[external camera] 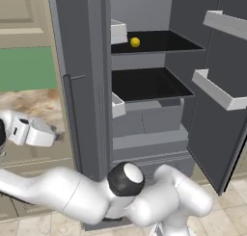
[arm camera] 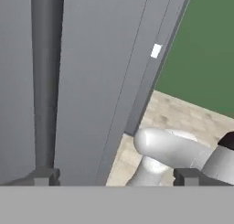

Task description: Retrieve a lemon from the fridge and place it on the cutting board with the fish.

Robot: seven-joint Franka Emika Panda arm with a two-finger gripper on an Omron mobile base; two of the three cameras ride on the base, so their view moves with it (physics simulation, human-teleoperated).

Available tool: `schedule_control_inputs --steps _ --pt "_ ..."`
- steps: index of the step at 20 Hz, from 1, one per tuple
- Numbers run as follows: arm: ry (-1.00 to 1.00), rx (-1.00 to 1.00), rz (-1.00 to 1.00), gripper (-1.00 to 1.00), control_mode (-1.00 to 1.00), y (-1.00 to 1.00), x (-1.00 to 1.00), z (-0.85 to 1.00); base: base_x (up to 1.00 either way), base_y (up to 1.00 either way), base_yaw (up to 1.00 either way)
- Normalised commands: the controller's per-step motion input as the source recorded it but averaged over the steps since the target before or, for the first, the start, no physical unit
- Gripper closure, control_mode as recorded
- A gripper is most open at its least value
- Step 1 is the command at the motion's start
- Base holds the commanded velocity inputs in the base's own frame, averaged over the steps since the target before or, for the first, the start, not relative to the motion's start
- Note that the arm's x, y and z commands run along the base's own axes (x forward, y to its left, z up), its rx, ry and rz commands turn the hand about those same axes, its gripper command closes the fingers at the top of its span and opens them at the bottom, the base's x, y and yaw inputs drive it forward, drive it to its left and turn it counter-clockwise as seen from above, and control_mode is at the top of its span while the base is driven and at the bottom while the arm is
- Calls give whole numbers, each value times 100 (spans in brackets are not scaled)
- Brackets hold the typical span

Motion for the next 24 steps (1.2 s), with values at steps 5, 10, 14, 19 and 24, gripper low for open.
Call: schedule_control_inputs --steps 5,10,14,19,24 --pt "0 0 0 -100 -100 -45 -100 -5 0 0 0" --pt "2 7 -8 -100 -100 -53 -100 0 0 0 0" --pt "0 19 -5 -100 -100 -59 -100 0 0 0 0" --pt "-13 30 3 -100 -100 -78 -100 0 0 0 0" --pt "-7 37 9 -100 -100 -92 -73 16 0 0 0"
